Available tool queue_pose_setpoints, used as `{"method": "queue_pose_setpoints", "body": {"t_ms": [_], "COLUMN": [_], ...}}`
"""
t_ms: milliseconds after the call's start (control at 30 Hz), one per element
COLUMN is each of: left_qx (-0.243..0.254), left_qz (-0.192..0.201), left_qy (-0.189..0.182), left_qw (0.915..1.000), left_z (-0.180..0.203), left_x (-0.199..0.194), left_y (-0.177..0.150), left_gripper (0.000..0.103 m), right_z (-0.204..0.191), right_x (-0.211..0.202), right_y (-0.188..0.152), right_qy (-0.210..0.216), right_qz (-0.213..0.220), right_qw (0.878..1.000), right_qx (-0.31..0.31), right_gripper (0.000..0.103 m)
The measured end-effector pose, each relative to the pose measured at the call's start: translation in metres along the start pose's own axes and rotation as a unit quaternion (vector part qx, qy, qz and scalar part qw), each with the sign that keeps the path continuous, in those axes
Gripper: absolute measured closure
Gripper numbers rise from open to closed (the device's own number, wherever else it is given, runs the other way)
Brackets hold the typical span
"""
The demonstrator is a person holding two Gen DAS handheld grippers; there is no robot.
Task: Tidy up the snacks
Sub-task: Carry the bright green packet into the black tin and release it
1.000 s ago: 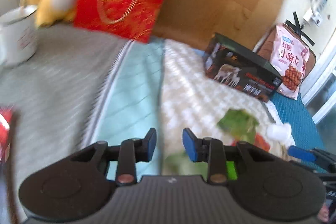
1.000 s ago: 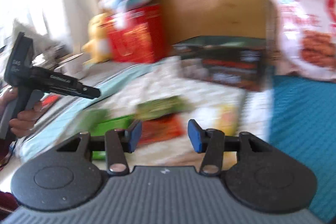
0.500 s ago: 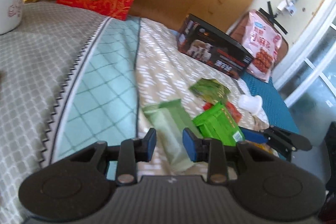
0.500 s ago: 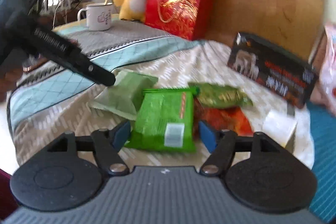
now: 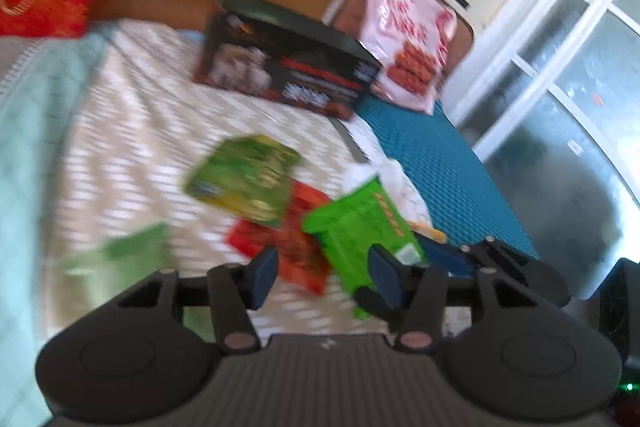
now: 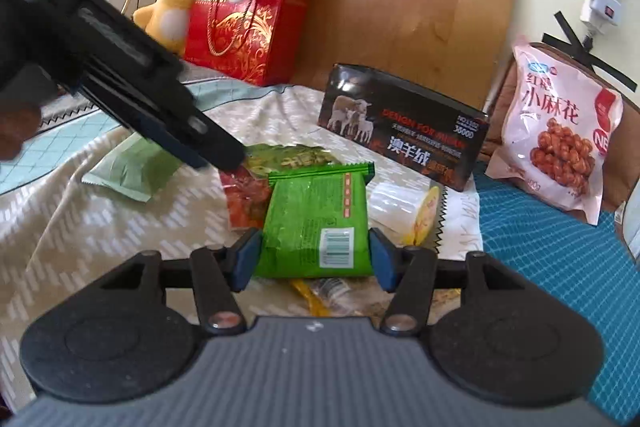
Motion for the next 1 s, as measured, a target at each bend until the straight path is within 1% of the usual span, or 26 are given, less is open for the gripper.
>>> {"method": "queue_pose_setpoints", "body": {"t_ms": [67, 133, 167, 200, 300, 367, 500, 567, 633, 700, 800, 867, 933, 1000], "left_qx": [-0.010, -0.011, -0.009, -0.006, -0.007, 0.001, 0.026, 0.037, 0.033, 0.026, 0.016, 0.008, 0.008, 0.014], "left_qz": [-0.015, -0.022, -0.023, -0.021, -0.012, 0.002, 0.041, 0.061, 0.075, 0.079, 0.076, 0.064, 0.058, 0.056], "left_qy": [-0.017, -0.032, -0.028, -0.021, -0.019, -0.018, -0.003, 0.003, 0.009, 0.015, 0.027, 0.027, 0.028, 0.039], "left_qw": [0.9997, 0.9992, 0.9993, 0.9995, 0.9997, 0.9998, 0.9988, 0.9974, 0.9966, 0.9964, 0.9967, 0.9976, 0.9979, 0.9976], "left_z": [0.002, 0.005, 0.007, 0.008, 0.008, 0.011, 0.018, 0.018, 0.014, 0.008, -0.002, -0.007, -0.009, -0.006], "left_x": [0.013, 0.021, 0.023, 0.024, 0.021, 0.016, 0.010, 0.012, 0.021, 0.036, 0.062, 0.080, 0.094, 0.101], "left_y": [0.003, 0.006, 0.007, 0.010, 0.025, 0.044, 0.094, 0.122, 0.151, 0.174, 0.201, 0.212, 0.216, 0.216], "left_gripper": [0.052, 0.055, 0.057, 0.062, 0.065, 0.065, 0.064, 0.064, 0.065, 0.065, 0.065, 0.066, 0.065, 0.063], "right_z": [0.006, 0.012, 0.014, 0.015, 0.019, 0.026, 0.039, 0.052, 0.072, 0.094, 0.115, 0.123, 0.131, 0.141], "right_x": [0.001, 0.002, 0.003, 0.004, 0.009, 0.013, 0.024, 0.036, 0.053, 0.076, 0.111, 0.129, 0.145, 0.153], "right_y": [-0.001, -0.001, 0.001, 0.002, 0.010, 0.021, 0.055, 0.077, 0.100, 0.120, 0.139, 0.142, 0.142, 0.142], "right_qy": [0.011, 0.029, 0.043, 0.050, 0.046, 0.046, 0.024, 0.017, 0.019, 0.026, 0.026, 0.023, 0.010, -0.002], "right_qz": [0.004, 0.009, 0.011, 0.012, 0.017, 0.026, 0.056, 0.071, 0.082, 0.078, 0.064, 0.052, 0.038, 0.026], "right_qw": [1.000, 0.999, 0.998, 0.997, 0.997, 0.996, 0.997, 0.997, 0.996, 0.995, 0.995, 0.996, 0.996, 0.996], "right_qx": [0.022, 0.044, 0.055, 0.060, 0.062, 0.066, 0.040, 0.035, 0.039, 0.054, 0.066, 0.072, 0.076, 0.086], "right_gripper": [0.044, 0.044, 0.044, 0.045, 0.045, 0.045, 0.045, 0.046, 0.046, 0.046, 0.046, 0.046, 0.045, 0.043]}}
Point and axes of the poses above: each gripper's, at about its wrist camera, not at the fingertips, and x roughly the way its jaws point, z to its right, y to its top, the point moved 1 cm from there along x, roughly the way its jaws point, and after that the axes turned 7 degrees about -z, right-handed, at the moved point
